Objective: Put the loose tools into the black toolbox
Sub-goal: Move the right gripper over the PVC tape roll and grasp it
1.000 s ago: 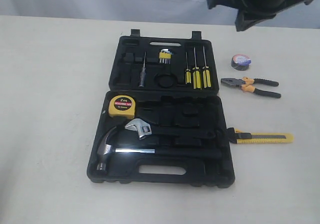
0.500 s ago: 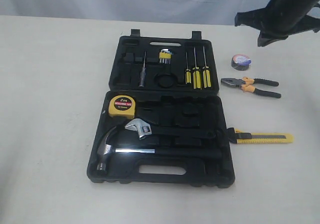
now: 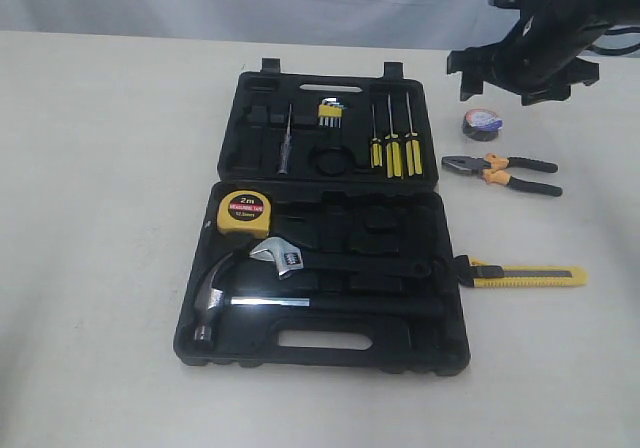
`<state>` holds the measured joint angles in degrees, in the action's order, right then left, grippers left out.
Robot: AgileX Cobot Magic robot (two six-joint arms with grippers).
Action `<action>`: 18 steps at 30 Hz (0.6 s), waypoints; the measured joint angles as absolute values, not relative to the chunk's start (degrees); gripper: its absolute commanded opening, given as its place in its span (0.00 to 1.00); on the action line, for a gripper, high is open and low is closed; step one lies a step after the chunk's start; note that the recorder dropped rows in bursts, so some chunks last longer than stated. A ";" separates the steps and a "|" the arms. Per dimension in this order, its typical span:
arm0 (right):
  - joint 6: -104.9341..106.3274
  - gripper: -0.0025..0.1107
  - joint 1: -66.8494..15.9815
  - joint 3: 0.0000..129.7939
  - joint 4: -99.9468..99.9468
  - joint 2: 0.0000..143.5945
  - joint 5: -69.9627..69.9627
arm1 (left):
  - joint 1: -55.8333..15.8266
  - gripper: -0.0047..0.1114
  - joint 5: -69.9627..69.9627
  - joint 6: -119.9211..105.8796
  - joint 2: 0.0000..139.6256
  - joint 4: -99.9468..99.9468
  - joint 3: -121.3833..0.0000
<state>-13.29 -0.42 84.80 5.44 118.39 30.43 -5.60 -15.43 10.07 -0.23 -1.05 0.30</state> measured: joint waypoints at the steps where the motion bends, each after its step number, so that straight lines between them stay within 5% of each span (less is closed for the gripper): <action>1: -13.29 0.69 -0.42 84.80 5.56 118.86 29.56 | -5.60 0.04 -15.43 10.07 -0.23 -1.05 0.30; 18: -13.41 0.69 0.48 84.80 7.85 125.17 19.87 | -5.60 0.04 -15.43 10.07 -0.23 -1.05 0.30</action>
